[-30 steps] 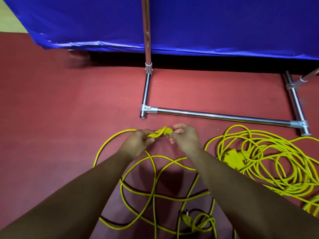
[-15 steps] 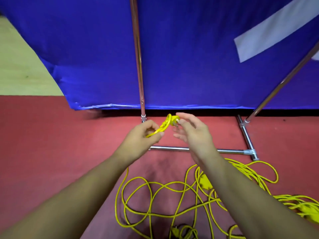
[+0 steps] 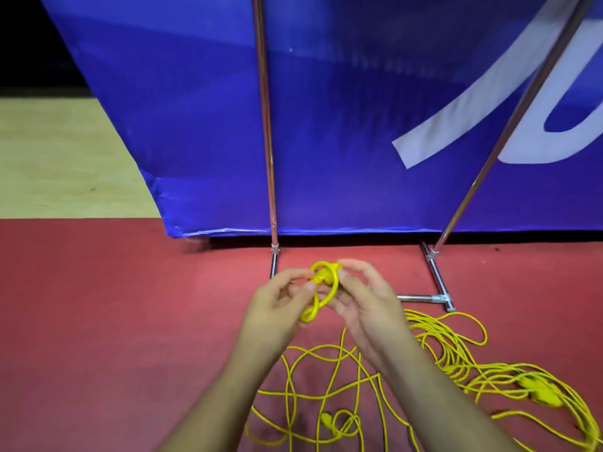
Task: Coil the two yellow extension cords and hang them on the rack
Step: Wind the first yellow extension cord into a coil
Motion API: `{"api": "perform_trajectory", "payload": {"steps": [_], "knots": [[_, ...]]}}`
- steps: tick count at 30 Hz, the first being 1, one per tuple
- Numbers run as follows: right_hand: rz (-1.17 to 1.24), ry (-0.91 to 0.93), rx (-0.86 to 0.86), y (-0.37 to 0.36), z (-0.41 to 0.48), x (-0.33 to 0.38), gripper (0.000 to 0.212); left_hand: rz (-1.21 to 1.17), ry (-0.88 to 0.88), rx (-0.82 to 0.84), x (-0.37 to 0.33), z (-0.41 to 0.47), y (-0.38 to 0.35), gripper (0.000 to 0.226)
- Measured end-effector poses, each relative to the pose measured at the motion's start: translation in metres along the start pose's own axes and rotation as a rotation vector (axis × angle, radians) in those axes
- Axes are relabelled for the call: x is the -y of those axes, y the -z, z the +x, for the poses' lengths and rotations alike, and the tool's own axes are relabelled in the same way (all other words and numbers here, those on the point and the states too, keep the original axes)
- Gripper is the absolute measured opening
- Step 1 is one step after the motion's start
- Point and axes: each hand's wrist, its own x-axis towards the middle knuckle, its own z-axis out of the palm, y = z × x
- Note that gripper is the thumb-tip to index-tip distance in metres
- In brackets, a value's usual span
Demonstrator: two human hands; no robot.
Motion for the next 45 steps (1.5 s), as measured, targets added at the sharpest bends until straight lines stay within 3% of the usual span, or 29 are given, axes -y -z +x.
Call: {"api": "perform_trajectory", "payload": {"steps": [4,9,18,22,25,27,31,35,37,43,45], "knots": [[-0.079,-0.04,-0.015,0.003,-0.015,-0.021,0.018,0.166,0.02,-0.057,0.019,-0.011,0.005,0.015],[-0.406,0.102,-0.099,0.003,-0.017,-0.018,0.024,0.388,-0.091,0.023,0.009,0.002,0.012,0.019],[-0.785,0.34,-0.029,0.016,-0.006,0.009,0.018,0.44,-0.206,0.071,0.003,0.018,0.008,0.031],[-0.537,0.214,-0.034,0.018,-0.002,0.012,0.013,0.525,-0.262,0.134,0.0,0.017,0.007,0.024],[-0.134,0.022,-0.077,0.017,0.001,0.016,0.011,0.407,-0.239,0.129,0.0,0.016,0.002,0.019],[-0.024,-0.034,-0.139,0.017,0.004,0.017,0.009,0.205,-0.173,0.076,-0.001,0.018,-0.003,0.017],[-0.072,-0.19,-0.135,0.017,0.008,0.008,0.018,-0.26,-0.01,-0.035,-0.01,0.02,-0.011,0.016],[-0.289,-0.427,0.141,0.009,0.0,-0.005,0.057,-0.508,-0.005,-0.017,-0.017,0.024,-0.013,0.049],[-0.352,-0.399,0.177,0.004,-0.004,-0.005,0.052,-0.445,-0.035,-0.014,-0.018,0.028,-0.009,0.056],[-0.627,-0.15,0.117,0.014,0.002,0.003,0.033,0.023,-0.127,-0.157,-0.007,0.041,0.018,0.035],[-0.784,-0.102,0.109,0.02,0.004,0.009,0.02,0.072,-0.121,-0.218,-0.001,0.042,0.027,0.033]]}}
